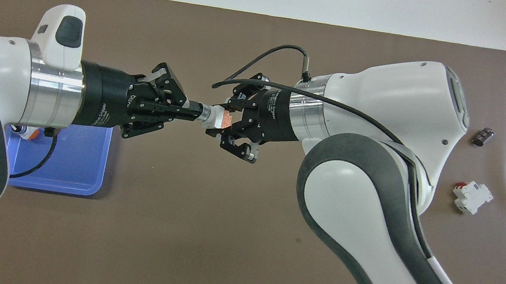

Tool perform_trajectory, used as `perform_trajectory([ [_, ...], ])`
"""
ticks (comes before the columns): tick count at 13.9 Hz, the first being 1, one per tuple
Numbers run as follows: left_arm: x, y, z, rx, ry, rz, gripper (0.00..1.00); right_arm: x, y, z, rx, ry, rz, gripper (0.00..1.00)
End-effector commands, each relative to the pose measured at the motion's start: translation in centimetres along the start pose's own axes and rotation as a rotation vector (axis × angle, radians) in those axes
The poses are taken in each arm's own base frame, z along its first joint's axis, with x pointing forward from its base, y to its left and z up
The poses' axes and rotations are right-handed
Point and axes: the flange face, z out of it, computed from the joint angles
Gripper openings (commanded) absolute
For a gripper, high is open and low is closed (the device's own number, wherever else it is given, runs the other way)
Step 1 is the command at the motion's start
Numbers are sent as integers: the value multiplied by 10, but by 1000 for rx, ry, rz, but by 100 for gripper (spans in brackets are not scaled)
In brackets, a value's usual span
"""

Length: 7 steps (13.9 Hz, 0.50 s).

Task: Turn and place switch with both arms
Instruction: 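Close the left gripper on the free end of the switch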

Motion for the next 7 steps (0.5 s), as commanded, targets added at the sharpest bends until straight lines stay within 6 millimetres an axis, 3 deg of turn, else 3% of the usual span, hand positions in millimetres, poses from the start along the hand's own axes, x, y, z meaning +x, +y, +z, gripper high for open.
perform_trajectory([
  [1, -3, -4, 5, -13, 1, -19, 0, -3, 3, 0, 4, -16, 2, 0],
  [4, -5, -5, 5, -7, -5, -42, 0, -3, 3, 0, 4, -16, 2, 0],
  [7, -11, -3, 10, 6, -11, -170, 0, -3, 3, 0, 4, -16, 2, 0],
])
